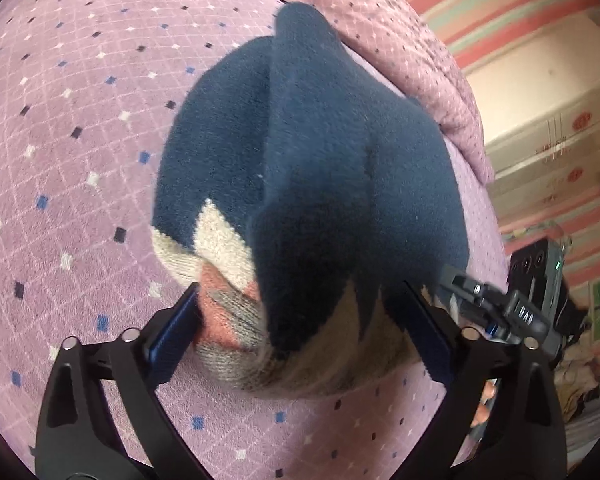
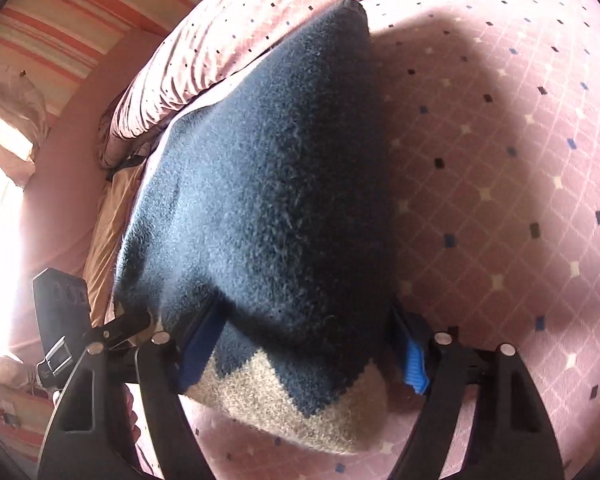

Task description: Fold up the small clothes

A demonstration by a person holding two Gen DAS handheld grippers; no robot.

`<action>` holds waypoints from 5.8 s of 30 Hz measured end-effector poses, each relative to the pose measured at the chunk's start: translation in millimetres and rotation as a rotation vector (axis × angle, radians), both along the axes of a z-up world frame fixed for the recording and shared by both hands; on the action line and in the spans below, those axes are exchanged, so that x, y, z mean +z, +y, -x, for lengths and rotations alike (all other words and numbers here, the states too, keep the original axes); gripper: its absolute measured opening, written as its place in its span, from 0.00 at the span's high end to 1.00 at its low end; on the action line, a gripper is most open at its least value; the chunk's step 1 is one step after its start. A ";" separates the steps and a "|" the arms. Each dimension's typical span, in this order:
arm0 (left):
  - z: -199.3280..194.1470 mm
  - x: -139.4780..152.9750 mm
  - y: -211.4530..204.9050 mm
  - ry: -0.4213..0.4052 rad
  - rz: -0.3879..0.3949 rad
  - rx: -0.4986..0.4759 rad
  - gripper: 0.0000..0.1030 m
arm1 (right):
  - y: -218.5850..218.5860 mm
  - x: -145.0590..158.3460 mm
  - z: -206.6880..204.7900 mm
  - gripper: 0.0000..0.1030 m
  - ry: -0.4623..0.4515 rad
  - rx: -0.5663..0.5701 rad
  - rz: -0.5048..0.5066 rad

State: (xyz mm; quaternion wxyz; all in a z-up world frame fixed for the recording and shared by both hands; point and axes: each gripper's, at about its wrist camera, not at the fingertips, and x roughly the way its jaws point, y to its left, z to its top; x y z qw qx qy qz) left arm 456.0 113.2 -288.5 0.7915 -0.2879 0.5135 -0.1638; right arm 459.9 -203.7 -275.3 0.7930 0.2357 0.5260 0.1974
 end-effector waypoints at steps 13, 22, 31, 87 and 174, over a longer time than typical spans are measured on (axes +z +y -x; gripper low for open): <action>-9.8 -4.1 -0.8 0.027 -0.033 -0.040 0.16 | -1.1 -1.9 -5.0 0.06 0.022 -0.022 0.034; 7.3 -1.4 9.3 0.001 0.004 -0.040 0.15 | 10.1 -0.2 -5.4 0.35 0.005 0.014 0.017; 16.5 21.9 8.1 -0.072 0.000 -0.066 0.51 | 13.2 28.9 6.4 0.64 -0.135 0.054 0.018; 187.8 41.9 -474.0 -0.283 -0.324 -0.128 0.23 | -499.9 27.8 239.5 0.15 -0.346 -0.110 0.312; 457.8 237.0 -164.3 -0.497 -0.691 0.127 0.03 | -172.8 214.4 543.0 0.02 -0.580 -0.183 0.637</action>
